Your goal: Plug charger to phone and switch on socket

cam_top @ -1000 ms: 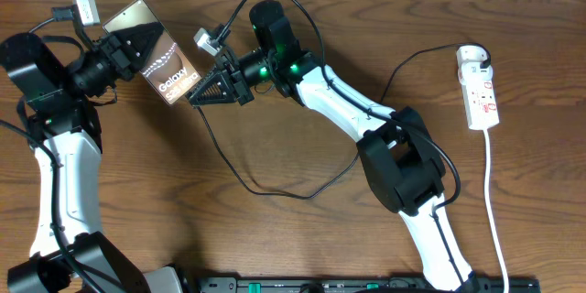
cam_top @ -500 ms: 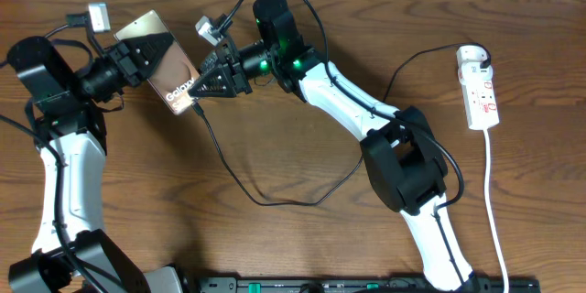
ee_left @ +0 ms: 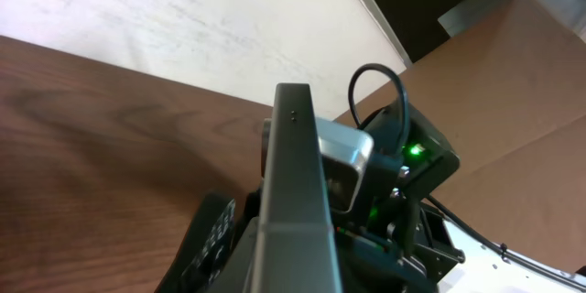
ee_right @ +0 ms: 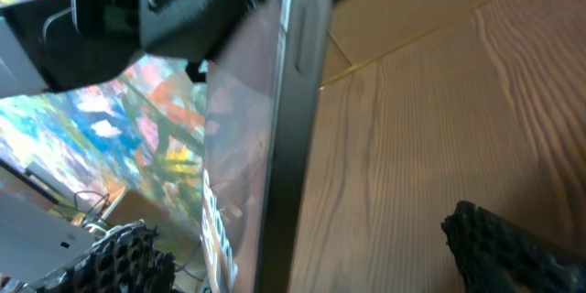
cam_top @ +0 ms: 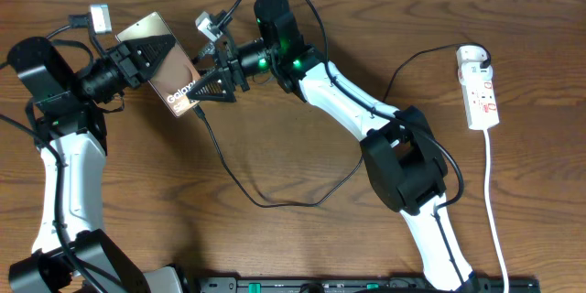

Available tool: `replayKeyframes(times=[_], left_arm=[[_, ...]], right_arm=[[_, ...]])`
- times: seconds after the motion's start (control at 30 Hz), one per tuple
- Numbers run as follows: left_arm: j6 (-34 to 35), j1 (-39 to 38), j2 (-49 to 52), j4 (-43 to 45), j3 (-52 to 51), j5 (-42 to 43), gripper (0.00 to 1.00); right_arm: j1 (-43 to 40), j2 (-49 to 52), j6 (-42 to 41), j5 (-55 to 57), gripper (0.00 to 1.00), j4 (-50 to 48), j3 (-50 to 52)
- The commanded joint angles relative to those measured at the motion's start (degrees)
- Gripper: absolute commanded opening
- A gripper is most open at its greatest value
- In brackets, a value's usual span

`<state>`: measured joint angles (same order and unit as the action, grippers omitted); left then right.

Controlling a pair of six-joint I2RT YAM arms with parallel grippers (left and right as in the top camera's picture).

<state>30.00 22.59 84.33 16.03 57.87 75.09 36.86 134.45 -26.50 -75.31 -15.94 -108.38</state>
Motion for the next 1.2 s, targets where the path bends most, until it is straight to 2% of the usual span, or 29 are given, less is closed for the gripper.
replayKeyframes(times=[0.0, 0.27, 0.4, 0.53, 0.77, 0.87, 0.9, 1.17], left_arm=[[0.31, -0.26, 0.87, -1.03, 0.35, 1.75, 0.07], [-4.52, -0.26, 1.44, -8.79, 0.35, 1.77, 0.08], [-4.5, -0.22, 1.44, -11.5, 0.33, 1.77, 0.07], [-5.03, -0.22, 1.44, -17.2, 0.31, 1.77, 0.08], [-12.68, -0.22, 1.44, -27.76, 0.31, 1.7, 0.07], [-12.63, -0.22, 1.44, -29.33, 0.31, 0.24, 0.08], [-12.63, -0.24, 1.44, -29.35, 0.31, -0.13, 0.07], [-12.61, -0.24, 1.44, -29.4, 0.31, -0.46, 0.07]], right_arm=[[-1.03, -1.64, -8.44, -0.02, 0.99, -5.44, -1.22], [-5.38, -1.64, -27.98, 0.26, 0.99, -23.93, -1.22], [-9.03, -1.64, -33.66, 2.71, 0.99, -28.46, -1.22], [-13.97, -1.66, -38.21, 6.8, 0.99, -27.8, -1.25], [-22.16, -1.88, -43.6, 7.52, 0.99, -26.64, -1.25], [-25.16, -2.36, -43.78, 8.83, 0.99, -23.04, -1.25], [-26.86, -2.69, -43.71, 10.86, 0.99, -19.37, -1.25], [-32.39, -3.74, -41.29, 23.69, 0.99, -9.03, -1.33]])
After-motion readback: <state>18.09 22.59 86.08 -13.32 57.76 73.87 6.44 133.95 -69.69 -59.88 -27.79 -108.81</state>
